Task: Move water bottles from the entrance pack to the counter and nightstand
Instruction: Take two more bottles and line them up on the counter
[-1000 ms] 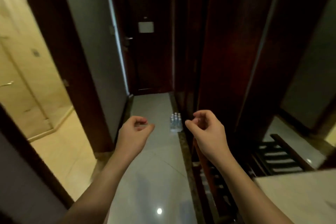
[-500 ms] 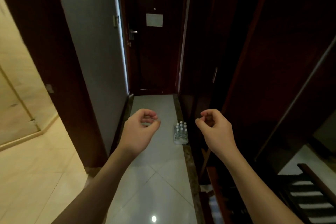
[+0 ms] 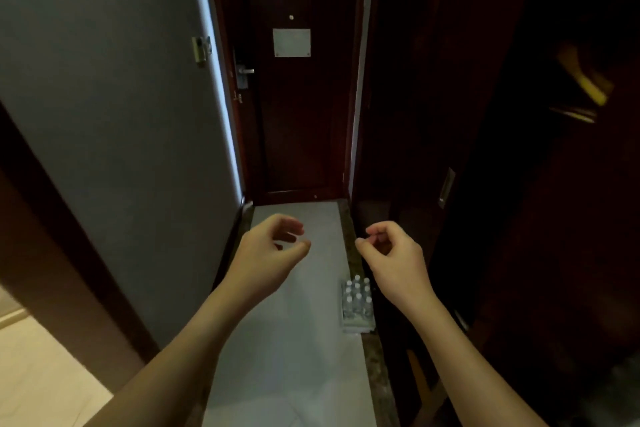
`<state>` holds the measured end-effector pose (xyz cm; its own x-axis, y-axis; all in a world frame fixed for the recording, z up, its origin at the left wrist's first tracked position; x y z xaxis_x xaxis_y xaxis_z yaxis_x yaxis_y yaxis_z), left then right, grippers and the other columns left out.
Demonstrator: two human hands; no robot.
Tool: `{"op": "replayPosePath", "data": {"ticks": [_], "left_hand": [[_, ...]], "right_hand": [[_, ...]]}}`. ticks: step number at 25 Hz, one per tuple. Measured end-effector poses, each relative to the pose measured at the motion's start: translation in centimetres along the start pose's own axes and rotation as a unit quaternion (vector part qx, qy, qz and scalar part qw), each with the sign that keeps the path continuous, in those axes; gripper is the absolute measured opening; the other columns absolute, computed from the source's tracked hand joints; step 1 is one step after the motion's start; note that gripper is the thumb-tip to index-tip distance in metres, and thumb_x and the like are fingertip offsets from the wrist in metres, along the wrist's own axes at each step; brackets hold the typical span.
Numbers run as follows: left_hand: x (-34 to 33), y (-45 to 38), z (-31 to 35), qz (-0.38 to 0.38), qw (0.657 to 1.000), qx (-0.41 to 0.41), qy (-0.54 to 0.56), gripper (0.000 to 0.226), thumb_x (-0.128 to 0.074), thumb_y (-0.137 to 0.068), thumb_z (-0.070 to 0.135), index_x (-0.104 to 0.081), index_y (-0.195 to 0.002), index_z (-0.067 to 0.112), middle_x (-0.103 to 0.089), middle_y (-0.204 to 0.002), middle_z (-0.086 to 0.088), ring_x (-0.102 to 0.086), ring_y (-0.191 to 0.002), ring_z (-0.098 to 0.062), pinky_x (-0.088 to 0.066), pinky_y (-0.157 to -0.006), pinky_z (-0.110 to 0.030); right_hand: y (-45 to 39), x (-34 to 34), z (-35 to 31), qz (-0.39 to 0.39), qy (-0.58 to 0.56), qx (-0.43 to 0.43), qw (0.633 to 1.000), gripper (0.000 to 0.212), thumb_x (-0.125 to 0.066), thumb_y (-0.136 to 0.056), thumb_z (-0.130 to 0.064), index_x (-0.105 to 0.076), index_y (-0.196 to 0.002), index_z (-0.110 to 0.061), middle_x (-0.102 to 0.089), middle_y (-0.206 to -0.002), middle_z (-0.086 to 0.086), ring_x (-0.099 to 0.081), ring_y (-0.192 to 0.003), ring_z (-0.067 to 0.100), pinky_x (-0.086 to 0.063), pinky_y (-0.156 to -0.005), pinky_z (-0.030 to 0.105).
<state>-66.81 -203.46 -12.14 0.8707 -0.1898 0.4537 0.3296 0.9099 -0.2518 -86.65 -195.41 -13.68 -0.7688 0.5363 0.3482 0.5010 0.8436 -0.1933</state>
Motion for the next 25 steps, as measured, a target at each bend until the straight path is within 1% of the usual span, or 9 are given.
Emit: {"op": "replayPosePath", "data": {"ticks": [3, 6, 10, 14, 17, 19, 21, 23, 25], "left_hand": [[-0.1, -7.8, -1.2, 0.034, 0.999, -0.013, 0.021, 0.019, -0.072, -0.082, 0.026, -0.067, -0.101, 0.025, -0.069, -0.097, 0.011, -0.066, -0.089, -0.005, -0.057, -0.083, -0.038], [-1.6, -15.5, -4.6, 0.041, 0.998, -0.009, 0.045, 0.015, -0.072, -0.082, 0.025, -0.068, -0.096, 0.028, -0.07, -0.092, 0.011, -0.067, -0.086, -0.004, -0.058, -0.081, -0.038], [-6.3, -27.9, -10.1, 0.017, 0.996, -0.015, 0.083, 0.009, -0.072, -0.083, 0.024, -0.067, -0.09, 0.027, -0.069, -0.087, 0.011, -0.065, -0.081, 0.001, -0.055, -0.074, -0.027], [-13.6, -42.1, -15.1, -0.06, 0.992, -0.036, 0.107, 0.015, -0.07, -0.084, 0.025, -0.061, -0.084, 0.037, -0.067, -0.082, 0.015, -0.062, -0.076, 0.006, -0.049, -0.066, -0.015], [-19.3, -49.1, -19.6, -0.111, 0.986, -0.003, 0.126, 0.009, -0.068, -0.086, 0.019, -0.065, -0.09, 0.026, -0.066, -0.082, 0.012, -0.06, -0.074, 0.007, -0.045, -0.063, -0.008], [-22.8, -51.9, -23.5, -0.119, 0.984, 0.028, 0.127, 0.008, -0.067, -0.087, 0.016, -0.066, -0.093, 0.02, -0.066, -0.081, 0.008, -0.06, -0.072, 0.005, -0.046, -0.063, -0.008], [-26.7, -53.8, -28.7, -0.107, 0.989, 0.032, 0.1, 0.009, -0.067, -0.087, 0.014, -0.067, -0.095, 0.018, -0.066, -0.083, 0.011, -0.061, -0.076, 0.003, -0.045, -0.067, -0.007], [-31.3, -54.1, -35.2, -0.124, 0.989, 0.07, 0.05, 0.014, -0.068, -0.086, 0.019, -0.065, -0.1, 0.023, -0.062, -0.089, 0.019, -0.061, -0.084, 0.003, -0.042, -0.07, -0.005], [-36.3, -53.4, -42.7, -0.148, 0.982, 0.116, 0.003, 0.021, -0.069, -0.085, 0.025, -0.062, -0.105, 0.026, -0.056, -0.09, 0.025, -0.06, -0.089, 0.0, -0.044, -0.075, -0.01]], "right_hand": [[-8.5, -2.6, -0.6, -0.009, 0.009, 0.018, 1.0, 0.017, -0.071, -0.089, -0.025, -0.065, -0.104, -0.018, -0.067, -0.092, -0.002, -0.062, -0.077, 0.006, -0.046, -0.061, 0.006], [-16.4, -5.5, 0.7, -0.01, 0.018, 0.022, 1.0, 0.018, -0.071, -0.09, -0.027, -0.066, -0.104, -0.018, -0.066, -0.091, -0.004, -0.061, -0.078, 0.003, -0.047, -0.063, 0.006], [-27.0, -9.7, 5.8, 0.004, 0.026, -0.003, 1.0, 0.015, -0.07, -0.09, -0.025, -0.066, -0.103, -0.019, -0.066, -0.088, -0.004, -0.061, -0.074, 0.0, -0.047, -0.065, 0.006], [-38.6, -13.1, 13.2, 0.075, 0.014, -0.062, 0.995, 0.008, -0.07, -0.09, -0.02, -0.066, -0.096, -0.02, -0.065, -0.078, -0.006, -0.059, -0.065, -0.011, -0.046, -0.058, 0.007], [-45.4, -14.5, 18.8, 0.115, 0.01, -0.119, 0.986, 0.005, -0.07, -0.09, -0.019, -0.066, -0.092, -0.022, -0.066, -0.076, -0.005, -0.059, -0.063, -0.009, -0.046, -0.058, 0.008], [-48.7, -15.5, 23.1, 0.122, 0.009, -0.158, 0.98, 0.005, -0.069, -0.091, -0.019, -0.065, -0.09, -0.022, -0.065, -0.074, -0.007, -0.058, -0.061, -0.007, -0.046, -0.056, 0.01], [-51.4, -16.9, 28.6, 0.121, 0.025, -0.189, 0.974, 0.007, -0.068, -0.091, -0.017, -0.064, -0.088, -0.022, -0.064, -0.073, -0.009, -0.059, -0.06, -0.008, -0.046, -0.057, 0.009], [-52.5, -18.8, 35.5, 0.095, 0.041, -0.226, 0.969, 0.004, -0.065, -0.093, -0.016, -0.066, -0.094, -0.02, -0.067, -0.082, -0.01, -0.063, -0.072, -0.008, -0.048, -0.065, 0.008], [-52.0, -21.1, 44.1, 0.069, 0.044, -0.285, 0.955, 0.009, -0.061, -0.095, -0.021, -0.067, -0.102, -0.018, -0.071, -0.092, -0.006, -0.069, -0.084, 0.005, -0.055, -0.074, 0.018]]}}
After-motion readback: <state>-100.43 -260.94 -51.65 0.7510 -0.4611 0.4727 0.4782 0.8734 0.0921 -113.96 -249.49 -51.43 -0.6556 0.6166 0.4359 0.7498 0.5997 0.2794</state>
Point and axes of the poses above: each hand's wrist, its own y-axis away from the middle knuckle, its own x-axis out of the back of the hand, z = x × y, the point moved 5 cm from there along -y, towards the middle knuckle
